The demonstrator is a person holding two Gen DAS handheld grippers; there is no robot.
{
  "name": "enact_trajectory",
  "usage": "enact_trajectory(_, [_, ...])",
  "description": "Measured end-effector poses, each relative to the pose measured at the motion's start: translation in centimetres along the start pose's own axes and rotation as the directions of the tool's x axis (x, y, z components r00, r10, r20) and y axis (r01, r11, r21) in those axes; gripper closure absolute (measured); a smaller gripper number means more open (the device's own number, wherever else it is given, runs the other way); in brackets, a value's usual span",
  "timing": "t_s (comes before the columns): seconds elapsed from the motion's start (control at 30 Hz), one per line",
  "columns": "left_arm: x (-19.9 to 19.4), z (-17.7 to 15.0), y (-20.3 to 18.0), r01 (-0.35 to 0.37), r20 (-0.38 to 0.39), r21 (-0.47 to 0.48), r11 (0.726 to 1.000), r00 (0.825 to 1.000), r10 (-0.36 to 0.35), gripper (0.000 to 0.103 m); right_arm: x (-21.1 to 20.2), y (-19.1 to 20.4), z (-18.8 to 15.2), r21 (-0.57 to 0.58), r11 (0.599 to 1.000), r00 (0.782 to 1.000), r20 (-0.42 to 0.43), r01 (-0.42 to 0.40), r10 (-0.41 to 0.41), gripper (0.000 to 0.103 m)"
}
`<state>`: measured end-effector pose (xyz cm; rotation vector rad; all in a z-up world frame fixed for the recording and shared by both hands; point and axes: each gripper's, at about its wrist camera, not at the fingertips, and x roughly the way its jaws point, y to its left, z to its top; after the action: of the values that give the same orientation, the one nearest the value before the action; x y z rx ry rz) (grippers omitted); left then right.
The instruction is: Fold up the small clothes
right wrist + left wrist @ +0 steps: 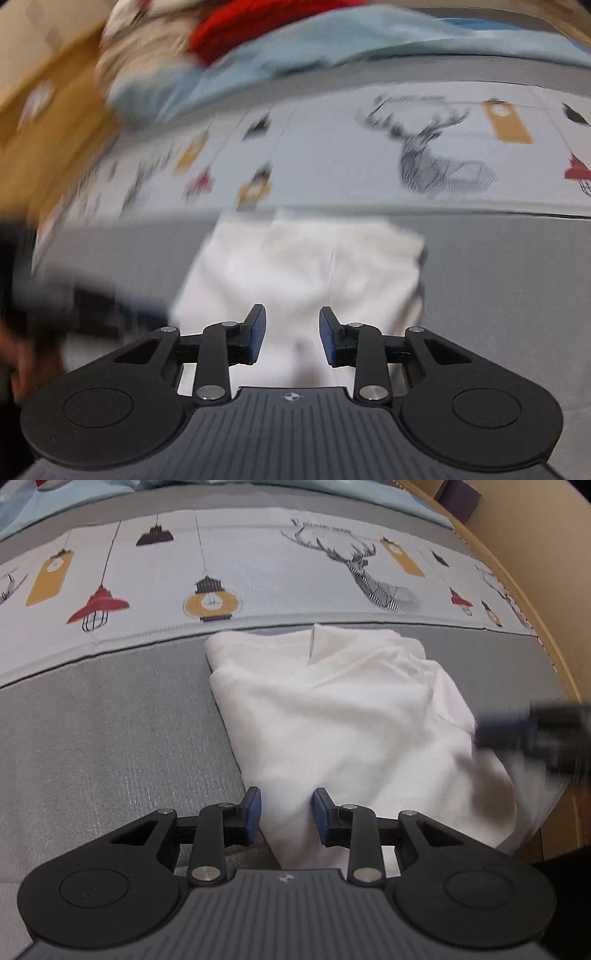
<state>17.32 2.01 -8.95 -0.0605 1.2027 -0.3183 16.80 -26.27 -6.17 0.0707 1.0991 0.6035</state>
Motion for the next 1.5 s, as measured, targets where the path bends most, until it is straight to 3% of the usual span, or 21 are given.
enact_trajectory(0.1, [-0.4,0.0,-0.3,0.013,0.018,-0.008,1.000,1.000,-0.013,0.069,1.4,0.0,-3.4,-0.108,0.991,0.981,-0.169,0.080,-0.097,0.070])
enact_trajectory(0.17, [-0.7,0.0,-0.5,0.011,0.027,-0.013,1.000,1.000,-0.011,0.069,0.8,0.5,-4.3,-0.162,0.982,0.982,-0.149,0.093,-0.118,0.070])
enact_trajectory(0.3, [-1.0,0.0,0.1,-0.002,0.034,-0.048,0.999,0.999,0.003,0.069,-0.2,0.0,-3.9,-0.099,0.990,0.981,-0.157,0.099,-0.114,0.070])
enact_trajectory(0.4, [-1.4,0.0,0.9,-0.002,0.045,-0.085,0.996,0.999,0.006,0.069,-0.8,-0.5,-2.9,-0.028,0.996,0.991,-0.097,0.090,-0.092,0.069])
enact_trajectory(0.47, [-1.5,0.0,1.2,-0.004,0.046,-0.101,0.995,0.999,0.009,0.065,-1.2,-1.2,-2.0,0.050,0.995,0.996,-0.034,0.089,-0.087,0.063])
enact_trajectory(0.53, [-1.5,0.2,1.3,-0.006,0.045,-0.113,0.994,0.999,0.011,0.058,-1.2,-2.0,-1.3,0.121,0.987,0.994,0.007,0.109,-0.110,0.050])
enact_trajectory(0.57, [-1.4,0.2,1.2,-0.008,0.044,-0.114,0.993,0.999,0.013,0.055,-1.0,-2.4,-1.0,0.149,0.981,0.992,0.015,0.121,-0.125,0.048])
enact_trajectory(0.77, [-0.1,0.3,1.0,-0.021,0.028,-0.121,0.992,0.999,0.024,0.035,2.3,-4.5,-0.5,0.314,0.937,0.988,-0.063,0.154,-0.142,0.045])
enact_trajectory(1.03, [2.4,0.7,2.6,0.039,0.000,-0.214,0.976,0.999,-0.040,0.030,5.5,-4.6,-0.3,0.359,0.928,0.993,-0.088,0.102,-0.075,0.037])
enact_trajectory(1.13, [3.3,1.3,2.5,0.047,-0.018,-0.200,0.979,0.999,-0.051,0.030,5.9,-4.8,0.1,0.362,0.928,0.995,-0.079,0.089,-0.065,0.042])
enact_trajectory(1.2, [3.7,1.7,2.5,0.051,-0.017,-0.186,0.981,0.998,-0.055,0.036,6.0,-5.1,0.3,0.375,0.924,0.996,-0.068,0.078,-0.057,0.051])
enact_trajectory(1.23, [3.8,1.9,2.5,0.062,-0.011,-0.179,0.982,0.998,-0.065,0.056,6.0,-5.2,0.5,0.384,0.921,0.997,-0.056,0.065,-0.047,0.059])
enact_trajectory(1.3, [3.4,2.6,2.4,0.078,0.024,-0.163,0.983,0.997,-0.075,0.079,5.8,-5.0,0.9,0.378,0.924,0.999,-0.023,0.051,-0.046,0.066])
enact_trajectory(1.4, [1.6,3.7,2.6,0.047,0.126,-0.115,0.992,0.992,-0.032,0.094,5.0,-4.7,1.8,0.363,0.932,0.997,0.061,0.018,-0.043,0.071])
enact_trajectory(1.43, [0.5,4.1,3.0,0.020,0.187,-0.109,0.994,0.982,0.001,0.103,4.6,-4.6,2.3,0.371,0.929,0.994,0.108,-0.010,-0.033,0.071])
enact_trajectory(1.5, [-1.7,4.7,4.0,-0.009,0.291,-0.120,0.993,0.956,0.044,0.103,3.8,-4.0,3.3,0.367,0.929,0.980,0.194,-0.044,-0.030,0.071])
